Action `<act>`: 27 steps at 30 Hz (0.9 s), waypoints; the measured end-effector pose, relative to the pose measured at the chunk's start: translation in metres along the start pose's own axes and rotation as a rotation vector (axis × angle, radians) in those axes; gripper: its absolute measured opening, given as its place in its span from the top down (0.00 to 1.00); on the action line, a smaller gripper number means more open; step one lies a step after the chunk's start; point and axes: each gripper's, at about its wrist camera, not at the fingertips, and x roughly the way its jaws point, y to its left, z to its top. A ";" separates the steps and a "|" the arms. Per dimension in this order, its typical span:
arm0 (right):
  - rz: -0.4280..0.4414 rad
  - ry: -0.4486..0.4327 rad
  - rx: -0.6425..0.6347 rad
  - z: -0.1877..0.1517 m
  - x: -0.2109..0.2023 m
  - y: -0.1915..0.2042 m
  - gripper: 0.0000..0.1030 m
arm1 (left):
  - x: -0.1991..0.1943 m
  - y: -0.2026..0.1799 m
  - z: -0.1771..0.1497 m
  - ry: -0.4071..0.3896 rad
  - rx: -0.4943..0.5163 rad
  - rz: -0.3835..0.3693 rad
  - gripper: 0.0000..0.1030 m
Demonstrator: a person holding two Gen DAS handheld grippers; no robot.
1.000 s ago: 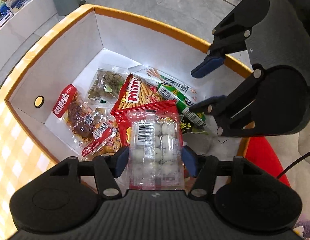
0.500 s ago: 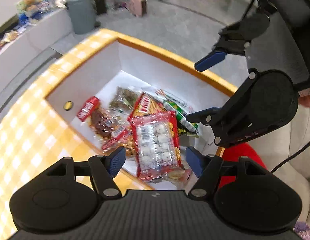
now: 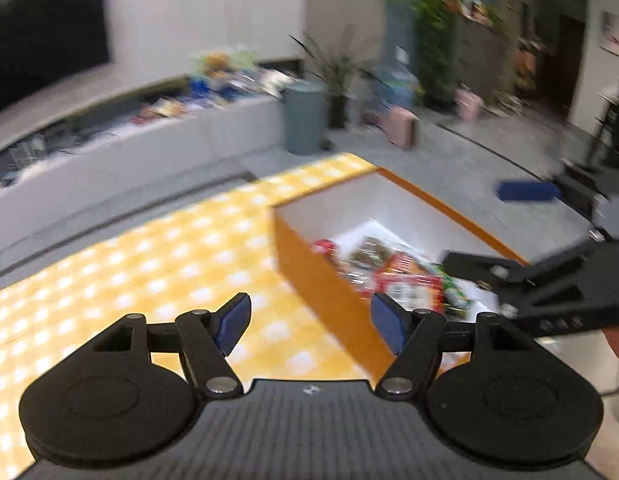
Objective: Organize snacks
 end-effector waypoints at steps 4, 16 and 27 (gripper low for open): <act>-0.025 -0.038 0.054 -0.019 -0.013 0.025 0.14 | -0.023 0.006 -0.026 -0.072 -0.033 0.066 0.22; -0.159 -0.124 0.067 -0.072 -0.050 0.082 0.06 | -0.053 0.001 -0.086 -0.187 -0.059 0.204 0.12; -0.139 -0.065 0.132 -0.085 -0.035 0.088 0.03 | -0.036 0.013 -0.109 -0.080 -0.162 0.240 0.11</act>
